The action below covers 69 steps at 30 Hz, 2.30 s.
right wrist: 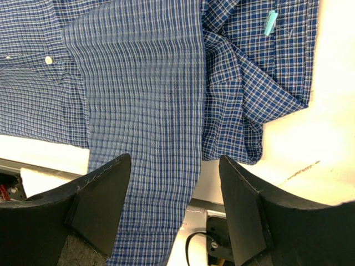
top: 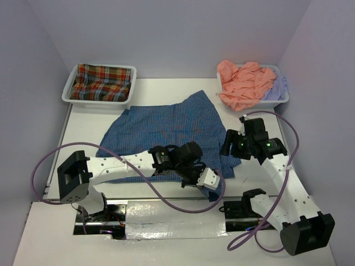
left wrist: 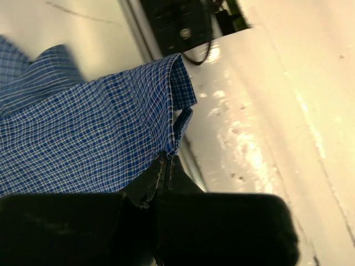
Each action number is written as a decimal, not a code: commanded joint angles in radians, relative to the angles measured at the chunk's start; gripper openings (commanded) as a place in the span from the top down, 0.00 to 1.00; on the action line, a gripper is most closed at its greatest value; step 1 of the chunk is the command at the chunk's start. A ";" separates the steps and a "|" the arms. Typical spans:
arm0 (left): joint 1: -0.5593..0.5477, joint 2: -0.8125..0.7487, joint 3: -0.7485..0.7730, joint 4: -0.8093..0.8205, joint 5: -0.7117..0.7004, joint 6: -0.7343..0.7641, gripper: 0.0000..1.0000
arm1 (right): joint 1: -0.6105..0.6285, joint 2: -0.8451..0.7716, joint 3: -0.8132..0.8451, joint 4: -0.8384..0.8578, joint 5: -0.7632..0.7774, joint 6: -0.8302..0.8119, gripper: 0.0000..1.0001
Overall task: Fold and stack the long sleeve shirts
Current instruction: Fold the shirt
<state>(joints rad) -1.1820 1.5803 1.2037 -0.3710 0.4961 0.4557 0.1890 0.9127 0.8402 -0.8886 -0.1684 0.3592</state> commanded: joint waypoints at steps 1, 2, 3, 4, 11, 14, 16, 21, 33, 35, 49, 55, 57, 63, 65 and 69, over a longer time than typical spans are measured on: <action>-0.036 -0.026 -0.019 -0.005 0.045 -0.032 1.00 | 0.000 -0.026 0.007 -0.016 -0.013 0.003 0.28; -0.050 -0.025 -0.020 -0.005 0.042 -0.038 1.00 | 0.000 -0.023 0.011 -0.018 -0.011 0.000 0.28; -0.051 -0.023 -0.021 -0.006 0.050 -0.041 1.00 | 0.000 -0.020 0.014 -0.019 -0.005 -0.003 0.28; -0.053 -0.023 -0.021 -0.005 0.059 -0.041 1.00 | 0.000 -0.017 0.016 -0.021 -0.003 -0.005 0.28; 0.007 -0.010 -0.032 0.041 0.099 -0.032 1.00 | 0.000 0.003 0.013 -0.003 -0.005 -0.008 0.28; 0.083 0.003 -0.032 0.105 0.163 -0.069 1.00 | 0.000 0.014 0.020 0.002 -0.003 -0.008 0.28; 0.140 0.012 -0.029 0.144 0.182 -0.118 1.00 | 0.000 0.020 0.028 0.002 0.003 -0.008 0.28; 0.297 0.058 -0.026 0.326 0.285 -0.311 1.00 | 0.000 0.032 0.034 0.026 0.001 -0.003 0.28; 0.467 0.294 -0.001 0.504 0.193 -0.578 1.00 | 0.000 0.034 0.074 0.077 0.035 -0.002 0.30; 0.489 0.316 -0.004 0.544 0.191 -0.615 1.00 | 0.003 0.028 0.066 0.089 0.044 -0.006 0.30; 0.496 0.360 0.008 0.563 0.055 -0.631 0.44 | 0.066 0.104 -0.076 0.290 -0.037 0.040 0.64; 0.498 0.305 0.019 0.488 -0.083 -0.585 0.30 | 0.208 0.208 -0.055 0.370 0.032 0.078 0.68; 0.498 0.293 0.033 0.466 -0.154 -0.581 0.16 | 0.251 0.273 -0.035 0.398 0.072 0.092 0.71; 0.499 0.277 0.089 0.333 -0.304 -0.548 0.14 | 0.265 0.477 0.005 0.464 0.102 0.126 0.77; 0.501 0.241 0.082 0.305 -0.306 -0.526 0.14 | 0.267 0.514 0.008 0.494 0.115 0.126 0.77; 0.509 0.158 0.062 0.212 -0.349 -0.477 0.13 | 0.267 0.581 0.002 0.534 0.135 0.135 0.76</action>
<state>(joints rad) -0.6807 1.8374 1.2545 -0.0799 0.2050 -0.0780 0.4477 1.4719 0.8059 -0.4278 -0.0788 0.4751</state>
